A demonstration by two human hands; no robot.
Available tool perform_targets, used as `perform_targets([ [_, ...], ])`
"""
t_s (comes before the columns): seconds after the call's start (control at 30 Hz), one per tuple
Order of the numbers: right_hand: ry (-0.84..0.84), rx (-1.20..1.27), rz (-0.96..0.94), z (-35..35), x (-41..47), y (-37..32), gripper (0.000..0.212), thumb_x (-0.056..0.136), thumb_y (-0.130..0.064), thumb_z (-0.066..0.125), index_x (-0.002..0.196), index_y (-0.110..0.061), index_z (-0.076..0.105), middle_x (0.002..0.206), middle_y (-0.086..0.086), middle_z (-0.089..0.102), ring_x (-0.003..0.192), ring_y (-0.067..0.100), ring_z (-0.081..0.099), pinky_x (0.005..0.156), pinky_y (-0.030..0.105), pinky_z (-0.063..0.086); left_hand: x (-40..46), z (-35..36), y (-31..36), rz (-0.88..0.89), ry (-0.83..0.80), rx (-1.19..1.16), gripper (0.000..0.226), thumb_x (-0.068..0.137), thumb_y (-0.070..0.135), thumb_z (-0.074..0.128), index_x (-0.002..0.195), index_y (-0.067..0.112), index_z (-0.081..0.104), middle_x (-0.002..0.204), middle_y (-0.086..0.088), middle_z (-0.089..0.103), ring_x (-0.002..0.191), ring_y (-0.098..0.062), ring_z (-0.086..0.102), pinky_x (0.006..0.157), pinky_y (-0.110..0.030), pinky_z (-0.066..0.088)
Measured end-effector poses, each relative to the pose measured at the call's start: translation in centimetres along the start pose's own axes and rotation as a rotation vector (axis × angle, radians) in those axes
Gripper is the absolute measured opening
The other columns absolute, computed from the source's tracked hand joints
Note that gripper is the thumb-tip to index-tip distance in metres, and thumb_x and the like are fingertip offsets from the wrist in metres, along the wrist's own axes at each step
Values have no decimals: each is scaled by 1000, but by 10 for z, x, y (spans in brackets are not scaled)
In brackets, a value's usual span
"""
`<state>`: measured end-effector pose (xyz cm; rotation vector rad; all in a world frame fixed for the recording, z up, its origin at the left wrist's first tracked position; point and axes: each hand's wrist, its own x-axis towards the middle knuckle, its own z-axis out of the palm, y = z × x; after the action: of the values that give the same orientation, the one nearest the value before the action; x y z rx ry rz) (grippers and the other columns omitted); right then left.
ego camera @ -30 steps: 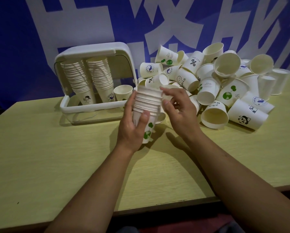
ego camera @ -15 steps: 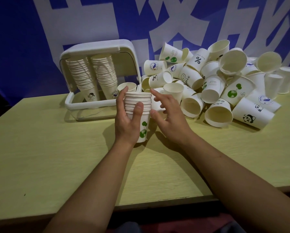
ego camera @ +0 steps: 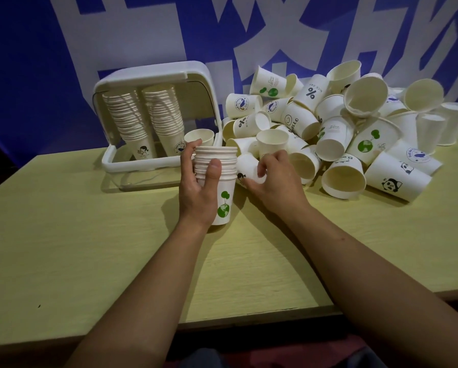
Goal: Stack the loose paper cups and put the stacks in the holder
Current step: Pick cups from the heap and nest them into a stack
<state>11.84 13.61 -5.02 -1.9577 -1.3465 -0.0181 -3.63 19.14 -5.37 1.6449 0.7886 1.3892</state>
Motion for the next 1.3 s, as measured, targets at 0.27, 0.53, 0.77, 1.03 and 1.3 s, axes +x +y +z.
perform_targets([
  [0.27, -241, 159, 79, -16, 3, 16, 68, 87, -46, 64, 148, -38, 34, 140, 8, 40, 125, 26, 47, 97, 38, 41, -2, 2, 2, 33, -12, -26, 54, 94, 39, 52, 145, 25, 39, 117, 15, 58, 90, 8, 66, 67, -13, 52],
  [0.53, 348, 663, 41, -32, 1, 2, 62, 88, -40, 71, 141, -33, 39, 129, 3, 46, 99, 10, 59, 67, 24, 59, -5, 2, 6, 96, -102, -15, 62, 88, 53, 55, 144, 30, 41, 121, 21, 62, 103, -1, 65, 80, -19, 53],
  [0.77, 550, 948, -132, -36, -13, -14, 65, 82, -34, 72, 136, -29, 37, 127, 2, 46, 111, 11, 59, 80, 35, 60, -12, 3, 12, 171, -344, 190, 57, 86, 63, 52, 140, 55, 37, 130, 13, 61, 108, -3, 63, 88, -30, 56],
  [1.03, 375, 791, -210, -19, -19, -18, 28, 89, -34, 66, 116, -36, 59, 118, 4, 54, 101, 15, 59, 81, 21, 50, -10, 5, 10, 181, -309, 136, 73, 89, 60, 51, 153, 50, 17, 132, 52, 40, 122, 11, 53, 96, -19, 49],
  [1.3, 263, 601, -235, -21, -22, -13, 15, 93, -36, 62, 105, -36, 71, 117, -11, 55, 110, 18, 55, 91, 34, 49, -11, 7, 5, 158, -169, 79, 60, 90, 56, 53, 146, 46, 34, 137, 11, 53, 115, -12, 62, 93, -51, 55],
])
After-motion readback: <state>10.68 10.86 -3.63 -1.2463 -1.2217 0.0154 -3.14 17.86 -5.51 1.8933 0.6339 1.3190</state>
